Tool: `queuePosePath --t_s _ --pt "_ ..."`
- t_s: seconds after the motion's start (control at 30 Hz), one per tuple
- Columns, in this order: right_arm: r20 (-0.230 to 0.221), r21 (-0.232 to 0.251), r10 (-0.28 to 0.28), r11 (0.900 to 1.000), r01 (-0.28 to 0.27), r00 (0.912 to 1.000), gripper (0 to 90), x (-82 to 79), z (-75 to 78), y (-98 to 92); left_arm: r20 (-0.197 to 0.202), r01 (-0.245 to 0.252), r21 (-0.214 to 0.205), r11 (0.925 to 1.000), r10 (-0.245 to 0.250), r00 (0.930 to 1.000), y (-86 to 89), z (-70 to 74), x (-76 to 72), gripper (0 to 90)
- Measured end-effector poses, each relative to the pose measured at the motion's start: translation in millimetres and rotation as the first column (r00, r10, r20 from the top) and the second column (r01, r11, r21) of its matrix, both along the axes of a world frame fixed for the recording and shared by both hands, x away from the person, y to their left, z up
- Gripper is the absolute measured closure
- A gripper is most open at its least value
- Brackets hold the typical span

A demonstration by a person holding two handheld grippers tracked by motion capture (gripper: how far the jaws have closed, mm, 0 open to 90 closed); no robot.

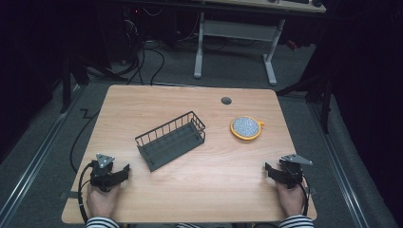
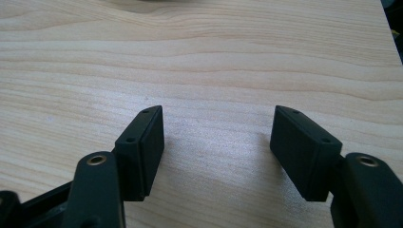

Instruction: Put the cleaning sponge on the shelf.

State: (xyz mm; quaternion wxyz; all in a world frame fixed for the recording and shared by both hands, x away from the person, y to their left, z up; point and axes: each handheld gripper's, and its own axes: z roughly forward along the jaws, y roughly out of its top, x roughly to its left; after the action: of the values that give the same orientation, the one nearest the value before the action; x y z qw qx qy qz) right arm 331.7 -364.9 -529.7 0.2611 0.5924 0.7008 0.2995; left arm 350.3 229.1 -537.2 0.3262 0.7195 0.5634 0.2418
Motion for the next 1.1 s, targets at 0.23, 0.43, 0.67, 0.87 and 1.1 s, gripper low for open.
queuePosePath --t_s 0.23,0.43,0.67,0.87,1.1 --pt "-0.001 -0.002 0.002 1.0 -0.002 1.0 35.8 0.0 0.0 0.4 -0.001 -0.001 0.001 1.0 0.001 1.0 -0.4 0.1 0.1 28.2" --pt "-0.002 -0.005 0.004 1.0 -0.004 1.0 35.8 0.0 0.1 0.4 -0.002 0.0 -0.007 1.0 0.0 1.0 -0.4 0.0 0.6 26.7" --pt "-0.002 -0.007 0.005 1.0 -0.005 1.0 35.8 0.1 0.1 0.3 -0.007 -0.006 -0.052 0.9986 0.006 1.0 4.4 0.9 -0.1 27.4" --pt "-0.002 -0.006 0.006 1.0 -0.006 1.0 35.5 0.1 0.1 0.2 -0.022 -0.019 -0.085 0.9962 0.017 0.9996 9.6 3.0 -1.3 29.7" --pt "0.0 -0.002 0.01 1.0 -0.01 1.0 34.8 0.1 -0.1 0.2 -0.066 -0.036 -0.1 0.9944 0.03 0.9974 11.9 13.4 -3.6 36.2"
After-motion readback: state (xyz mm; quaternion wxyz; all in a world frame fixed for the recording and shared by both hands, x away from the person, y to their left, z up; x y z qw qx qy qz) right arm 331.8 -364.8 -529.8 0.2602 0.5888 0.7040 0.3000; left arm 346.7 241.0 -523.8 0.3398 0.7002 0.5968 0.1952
